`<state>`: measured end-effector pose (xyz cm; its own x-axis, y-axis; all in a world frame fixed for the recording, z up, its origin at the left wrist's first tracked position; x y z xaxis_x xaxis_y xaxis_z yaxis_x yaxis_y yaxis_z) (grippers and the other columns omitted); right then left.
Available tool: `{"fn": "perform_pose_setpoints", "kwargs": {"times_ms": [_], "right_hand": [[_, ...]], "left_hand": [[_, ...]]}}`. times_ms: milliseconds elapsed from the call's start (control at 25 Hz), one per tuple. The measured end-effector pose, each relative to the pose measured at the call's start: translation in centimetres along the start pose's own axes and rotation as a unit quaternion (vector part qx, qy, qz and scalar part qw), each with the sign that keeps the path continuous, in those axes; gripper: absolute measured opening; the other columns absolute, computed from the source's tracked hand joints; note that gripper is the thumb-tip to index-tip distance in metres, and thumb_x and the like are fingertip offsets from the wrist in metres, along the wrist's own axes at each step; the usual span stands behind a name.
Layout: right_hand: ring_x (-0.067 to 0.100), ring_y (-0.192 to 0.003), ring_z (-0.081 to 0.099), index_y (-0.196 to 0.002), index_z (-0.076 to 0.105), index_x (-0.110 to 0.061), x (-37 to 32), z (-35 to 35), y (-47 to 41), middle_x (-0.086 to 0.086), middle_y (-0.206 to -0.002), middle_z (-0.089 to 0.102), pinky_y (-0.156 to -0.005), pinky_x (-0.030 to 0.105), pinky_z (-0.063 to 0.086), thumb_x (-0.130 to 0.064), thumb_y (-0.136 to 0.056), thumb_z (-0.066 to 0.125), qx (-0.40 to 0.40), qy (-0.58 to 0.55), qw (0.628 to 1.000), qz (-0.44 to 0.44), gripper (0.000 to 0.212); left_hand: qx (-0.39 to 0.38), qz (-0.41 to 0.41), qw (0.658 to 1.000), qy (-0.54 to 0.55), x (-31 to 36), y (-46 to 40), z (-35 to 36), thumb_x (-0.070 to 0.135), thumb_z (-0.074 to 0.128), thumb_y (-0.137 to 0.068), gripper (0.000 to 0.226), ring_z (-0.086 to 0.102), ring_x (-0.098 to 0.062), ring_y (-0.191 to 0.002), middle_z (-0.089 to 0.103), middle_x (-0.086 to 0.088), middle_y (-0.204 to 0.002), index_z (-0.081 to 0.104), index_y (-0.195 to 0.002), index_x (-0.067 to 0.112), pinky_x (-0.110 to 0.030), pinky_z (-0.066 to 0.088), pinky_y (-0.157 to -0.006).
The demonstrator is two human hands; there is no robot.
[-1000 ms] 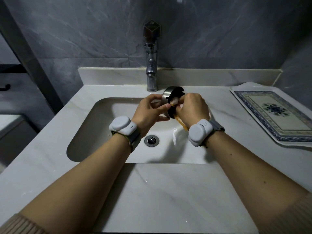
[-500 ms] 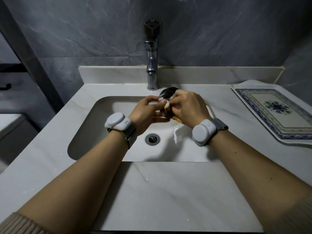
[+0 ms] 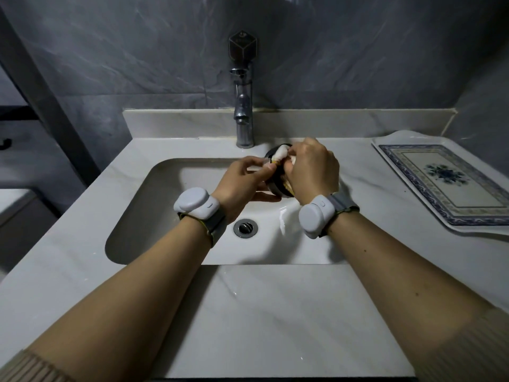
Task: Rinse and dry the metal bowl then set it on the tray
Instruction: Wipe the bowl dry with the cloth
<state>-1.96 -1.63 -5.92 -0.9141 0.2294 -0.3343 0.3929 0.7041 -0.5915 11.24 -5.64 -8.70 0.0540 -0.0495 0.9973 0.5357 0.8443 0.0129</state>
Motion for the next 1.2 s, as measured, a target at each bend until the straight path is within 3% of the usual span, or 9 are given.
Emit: {"fn": "perform_pose_setpoints", "kwargs": {"times_ms": [120,240,360,480,640,840,1040,1200], "right_hand": [[0.041,-0.087,0.065,-0.088,0.07,-0.007,0.8,0.5,-0.3,0.016,-0.097,0.069,-0.064,0.034,0.043,-0.017,-0.088,0.057,-0.052,0.015,0.997,0.059,0.017],[0.041,-0.083,0.065,-0.086,0.066,-0.006,1.1,1.0,-0.2,0.017,-0.091,0.07,-0.061,0.033,0.044,-0.014,-0.083,0.062,-0.101,0.005,0.991,0.084,0.009],[0.035,-0.079,0.065,-0.096,0.067,-0.01,0.4,1.5,0.4,0.01,-0.086,0.067,-0.061,0.031,0.046,-0.019,-0.077,0.073,-0.15,-0.003,0.987,0.057,0.022],[0.03,-0.076,0.065,-0.091,0.071,-0.013,0.2,1.8,0.7,0.007,-0.081,0.068,-0.062,0.031,0.051,-0.021,-0.077,0.072,-0.166,-0.039,0.985,0.022,0.016],[0.027,-0.077,0.063,-0.085,0.079,-0.019,0.1,1.4,0.5,0.005,-0.085,0.071,-0.061,0.027,0.042,-0.02,-0.079,0.069,-0.125,-0.09,0.987,-0.05,0.012],[0.022,-0.066,0.057,-0.082,0.079,-0.019,-0.7,0.7,0.7,0.0,-0.076,0.063,-0.053,0.027,0.036,-0.028,-0.087,0.069,-0.03,-0.149,0.983,-0.101,0.015],[0.029,-0.076,0.062,-0.091,0.078,-0.017,-0.3,0.0,0.6,0.005,-0.087,0.068,-0.06,0.036,0.049,-0.017,-0.083,0.065,0.022,-0.133,0.989,-0.069,0.015],[0.035,-0.079,0.062,-0.088,0.075,-0.015,0.1,0.2,0.3,0.009,-0.092,0.066,-0.059,0.031,0.039,-0.017,-0.085,0.061,0.023,-0.056,0.998,-0.012,0.014]], "left_hand": [[0.027,0.034,0.997,-0.065,0.1,0.0,0.0,0.008,0.061,-0.096,0.028,0.069,-0.043,-0.091,0.066,-0.032,-0.108,0.053,-0.119,-0.006,-0.057,0.059,-0.081],[0.043,0.064,0.991,-0.107,0.5,0.1,0.1,0.005,0.064,-0.093,0.027,0.069,-0.039,-0.099,0.068,-0.027,-0.112,0.055,-0.118,-0.003,-0.057,0.058,-0.083],[0.038,0.087,0.988,-0.123,0.8,0.2,0.0,0.002,0.065,-0.091,0.026,0.068,-0.038,-0.104,0.069,-0.024,-0.111,0.058,-0.116,-0.001,-0.055,0.058,-0.084],[0.039,0.086,0.989,-0.112,0.9,0.2,-0.3,0.001,0.067,-0.09,0.029,0.068,-0.037,-0.104,0.071,-0.021,-0.11,0.059,-0.118,0.001,-0.055,0.057,-0.087],[0.048,0.058,0.996,-0.048,1.0,0.0,-1.0,0.004,0.065,-0.092,0.034,0.068,-0.037,-0.102,0.07,-0.022,-0.112,0.056,-0.124,-0.001,-0.056,0.056,-0.09],[0.048,0.02,0.999,0.011,0.9,-0.1,-1.5,0.012,0.06,-0.096,0.033,0.068,-0.04,-0.098,0.066,-0.029,-0.116,0.052,-0.126,0.0,-0.049,0.061,-0.081],[0.005,-0.014,1.0,0.012,0.3,0.0,-0.9,0.014,0.061,-0.096,0.032,0.069,-0.039,-0.083,0.065,-0.026,-0.097,0.052,-0.121,-0.004,-0.055,0.06,-0.078],[0.007,0.002,1.0,-0.028,0.2,-0.2,-0.6,0.012,0.064,-0.094,0.033,0.069,-0.039,-0.081,0.066,-0.028,-0.094,0.052,-0.119,-0.006,-0.056,0.061,-0.075]]}}
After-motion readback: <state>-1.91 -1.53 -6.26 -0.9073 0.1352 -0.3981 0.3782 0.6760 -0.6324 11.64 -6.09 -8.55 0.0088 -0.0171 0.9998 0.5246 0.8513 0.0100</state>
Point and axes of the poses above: each hand's wrist, its own y-axis away from the middle knuckle, its own z-axis out of the palm, x = y × z, the point moved 4 cm from there along -y, towards the middle knuckle
